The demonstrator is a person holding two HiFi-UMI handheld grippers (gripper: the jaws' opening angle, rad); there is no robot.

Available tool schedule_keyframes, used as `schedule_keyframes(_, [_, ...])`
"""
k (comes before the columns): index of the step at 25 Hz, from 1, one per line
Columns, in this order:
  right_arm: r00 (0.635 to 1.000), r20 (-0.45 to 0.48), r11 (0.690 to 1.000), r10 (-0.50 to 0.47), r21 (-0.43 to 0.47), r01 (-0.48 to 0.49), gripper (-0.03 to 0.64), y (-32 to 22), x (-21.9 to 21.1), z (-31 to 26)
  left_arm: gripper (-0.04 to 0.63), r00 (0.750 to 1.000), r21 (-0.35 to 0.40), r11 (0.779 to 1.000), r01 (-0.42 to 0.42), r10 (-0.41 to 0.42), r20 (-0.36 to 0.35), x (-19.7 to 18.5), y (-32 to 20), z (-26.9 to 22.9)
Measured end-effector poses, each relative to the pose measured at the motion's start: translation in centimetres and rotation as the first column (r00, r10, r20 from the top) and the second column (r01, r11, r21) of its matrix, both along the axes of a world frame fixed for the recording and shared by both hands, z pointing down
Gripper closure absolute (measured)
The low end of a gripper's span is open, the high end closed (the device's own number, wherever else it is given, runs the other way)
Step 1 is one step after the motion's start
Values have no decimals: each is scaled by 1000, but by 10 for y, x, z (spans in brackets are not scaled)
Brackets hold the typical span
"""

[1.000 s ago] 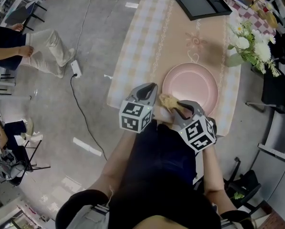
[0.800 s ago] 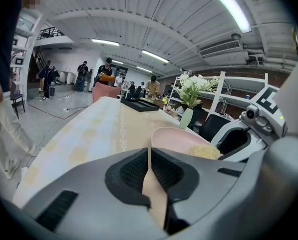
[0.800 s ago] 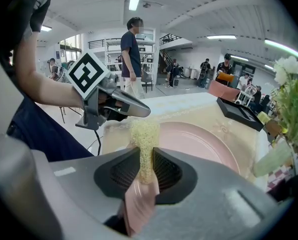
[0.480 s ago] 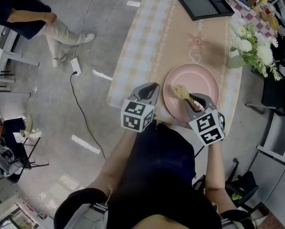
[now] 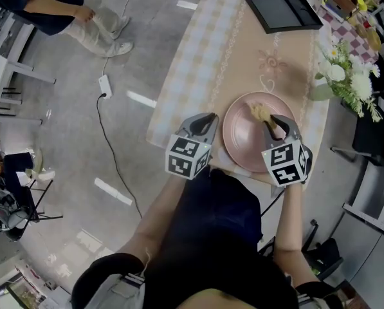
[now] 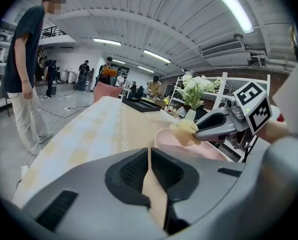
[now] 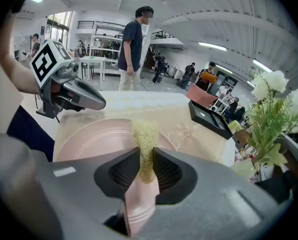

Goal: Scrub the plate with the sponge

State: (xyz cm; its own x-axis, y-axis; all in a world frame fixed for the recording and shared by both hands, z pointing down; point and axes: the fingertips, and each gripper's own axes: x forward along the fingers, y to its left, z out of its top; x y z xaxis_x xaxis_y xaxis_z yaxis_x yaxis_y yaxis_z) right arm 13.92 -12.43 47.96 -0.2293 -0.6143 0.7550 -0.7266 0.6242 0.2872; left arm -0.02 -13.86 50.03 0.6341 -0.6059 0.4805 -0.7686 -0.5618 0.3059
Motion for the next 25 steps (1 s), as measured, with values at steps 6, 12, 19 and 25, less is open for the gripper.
schedule_keyframes(6, [999,-32,999,21,33,-20,535,-21,6,1,569,1000,-6,1000,11,-11,3,-2,-4,2])
schedule_keyframes(12, [996,-73,997,41,69,-36,535,-38,13,1,569,1000,-8,1000,17,-17,4,-2,-7,2])
schedule_keyframes(19, [989,-149,999,12,52,-4,535,-41,13,14,569,1000,-10,1000,19,-19,7,-2,-9,4])
schedule_keyframes(25, [987,-160,999,-6,30,11,537,-43,9,22,569,1000,-13,1000,27,-27,9,-4,-9,5])
